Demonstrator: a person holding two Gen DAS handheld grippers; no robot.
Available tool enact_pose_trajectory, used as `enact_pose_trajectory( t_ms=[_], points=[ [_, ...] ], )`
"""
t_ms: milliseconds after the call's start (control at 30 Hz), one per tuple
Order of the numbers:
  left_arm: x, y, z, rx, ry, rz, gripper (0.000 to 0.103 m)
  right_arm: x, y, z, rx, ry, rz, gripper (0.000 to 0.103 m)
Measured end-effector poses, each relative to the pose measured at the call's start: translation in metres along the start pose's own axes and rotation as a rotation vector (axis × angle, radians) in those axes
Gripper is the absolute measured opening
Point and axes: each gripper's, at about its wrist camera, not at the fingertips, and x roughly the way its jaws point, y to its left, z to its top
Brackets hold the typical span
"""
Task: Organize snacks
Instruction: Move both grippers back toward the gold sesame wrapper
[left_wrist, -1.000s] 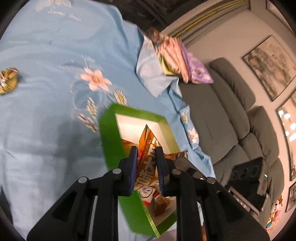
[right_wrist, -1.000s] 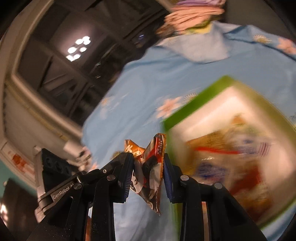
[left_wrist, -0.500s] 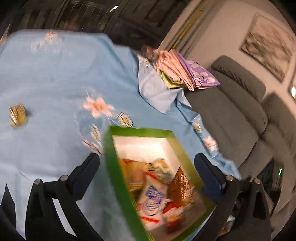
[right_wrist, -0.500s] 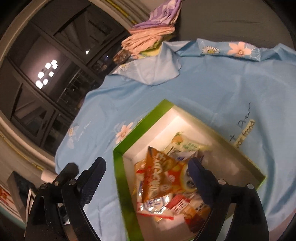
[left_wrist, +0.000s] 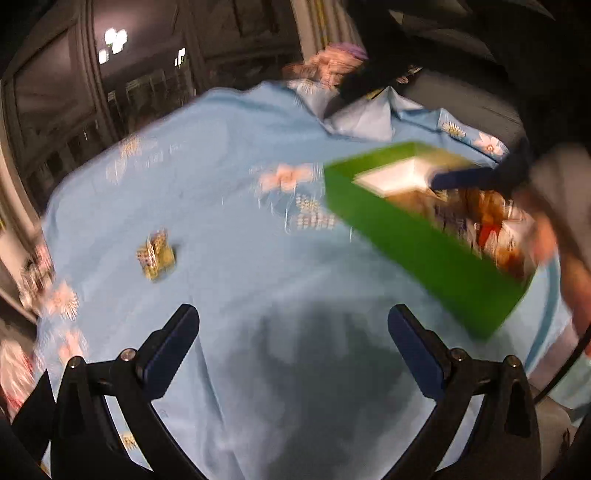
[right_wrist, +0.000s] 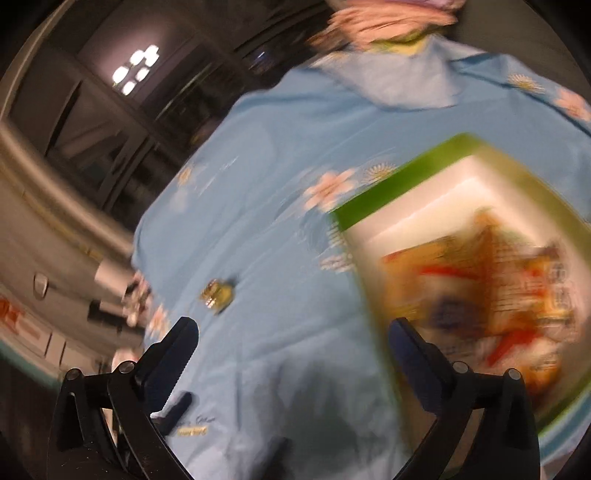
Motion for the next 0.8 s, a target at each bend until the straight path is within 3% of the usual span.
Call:
enact_pose_trajectory(
  t_ms=[100, 233, 367, 433, 533, 700, 767, 800],
  points=[
    [0.008, 0.032, -0.023, -0.111, 0.048, -0.043, 0.103, 0.033, 0.039, 0.002, -0.090, 0.072, 0.007, 0.103],
    [0.018, 0.072, -0.041, -0.268, 0.112, -0.031, 0.103, 0.089, 0.096, 0.010, -0.244, 0.182, -0.033, 0.103],
    [0.017, 0.121, -0.057, -0.455, 0.129, -0.122, 0.102, 0.158, 0.146, 0.019, -0.366, 0.279, -0.024, 0.103],
    [0.013, 0.138, -0.062, -0.474, 0.128, -0.088, 0.102, 0.202, 0.164, 0.020, -0.417, 0.340, -0.078, 0.103],
    [0.011, 0.163, -0.074, -0.542, 0.167, 0.032, 0.102, 0.247, 0.174, 0.017, -0.433, 0.373, -0.113, 0.103],
    [0.014, 0.200, -0.090, -0.708, 0.204, -0.050, 0.102, 0.318, 0.165, 0.013, -0.317, 0.443, -0.186, 0.102],
    [0.011, 0.214, -0.094, -0.775, 0.181, -0.071, 0.102, 0.333, 0.167, 0.006, -0.336, 0.444, -0.214, 0.088],
    [0.008, 0.219, -0.094, -0.785, 0.178, -0.065, 0.102, 0.329, 0.172, 0.004, -0.377, 0.375, -0.254, 0.076]
  ],
)
